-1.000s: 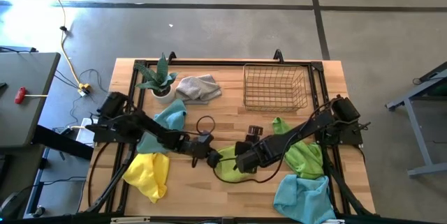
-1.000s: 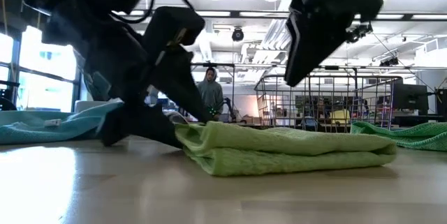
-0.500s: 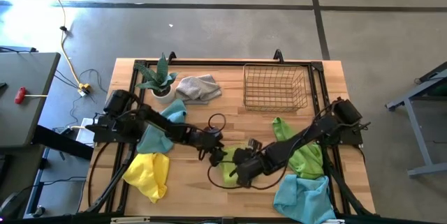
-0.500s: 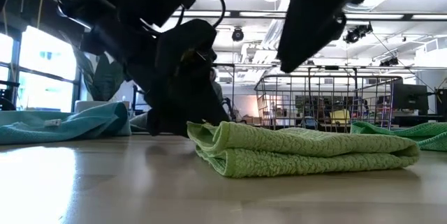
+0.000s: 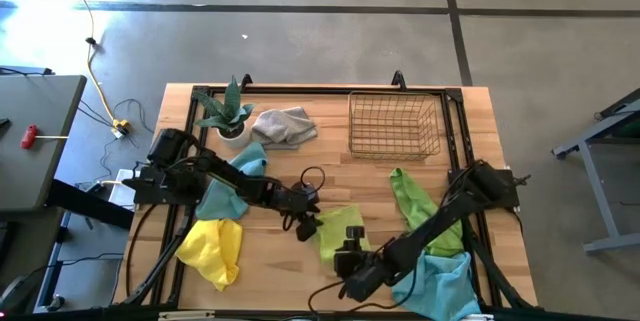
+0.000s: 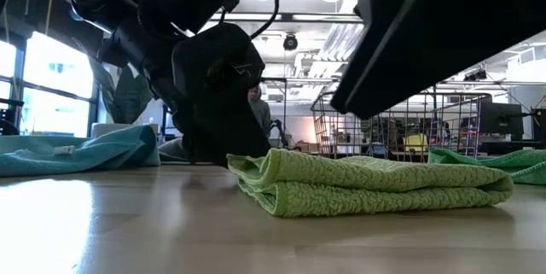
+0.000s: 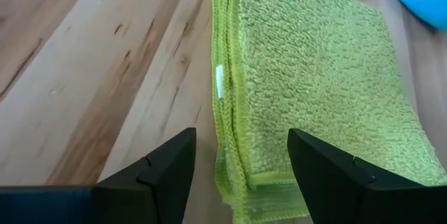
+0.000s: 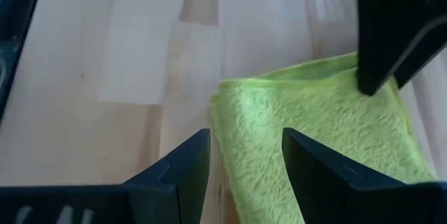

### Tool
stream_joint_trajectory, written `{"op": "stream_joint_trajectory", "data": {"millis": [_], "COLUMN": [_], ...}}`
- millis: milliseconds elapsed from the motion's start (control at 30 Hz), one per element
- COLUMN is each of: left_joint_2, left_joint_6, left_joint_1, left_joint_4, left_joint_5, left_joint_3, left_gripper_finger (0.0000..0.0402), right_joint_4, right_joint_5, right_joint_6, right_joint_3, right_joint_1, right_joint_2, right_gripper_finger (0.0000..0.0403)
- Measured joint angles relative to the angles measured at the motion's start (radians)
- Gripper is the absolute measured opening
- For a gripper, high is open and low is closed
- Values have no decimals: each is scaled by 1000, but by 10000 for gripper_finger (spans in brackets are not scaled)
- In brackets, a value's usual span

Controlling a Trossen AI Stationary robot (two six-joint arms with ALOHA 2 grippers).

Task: Fold microfiber towels
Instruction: Put the folded light green microfiber towel into the wire basket

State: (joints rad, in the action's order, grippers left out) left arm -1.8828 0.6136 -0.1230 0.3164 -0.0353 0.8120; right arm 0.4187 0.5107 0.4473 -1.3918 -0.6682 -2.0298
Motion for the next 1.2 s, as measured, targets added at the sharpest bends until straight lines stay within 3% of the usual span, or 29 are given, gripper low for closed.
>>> {"op": "stream_joint_trajectory", "data": {"millis": [267,767,1067,1200], "left_joint_2": [0,0,0,0], "left_joint_6": [1,10,10,10], "left_joint_1": [-7,-19,-37,-45], "left_joint_4": [0,0,1,2], "left_joint_5": [-1,2,2,9], "left_joint_3": [0,0,0,-1], "left_gripper_finger": [218,218,218,218], "right_joint_4": [-24,-24,-15,-10], "right_joint_5": [-16,119,196,175], "right_joint_6": [-37,-207,-165,-109], "right_joint_3": [0,-6,-5,-4], "right_joint_1": [-13,-25,-10,2], "right_joint_2": [-80,-159,-172,-172], "right_gripper_finger": [172,171,170,141]}}
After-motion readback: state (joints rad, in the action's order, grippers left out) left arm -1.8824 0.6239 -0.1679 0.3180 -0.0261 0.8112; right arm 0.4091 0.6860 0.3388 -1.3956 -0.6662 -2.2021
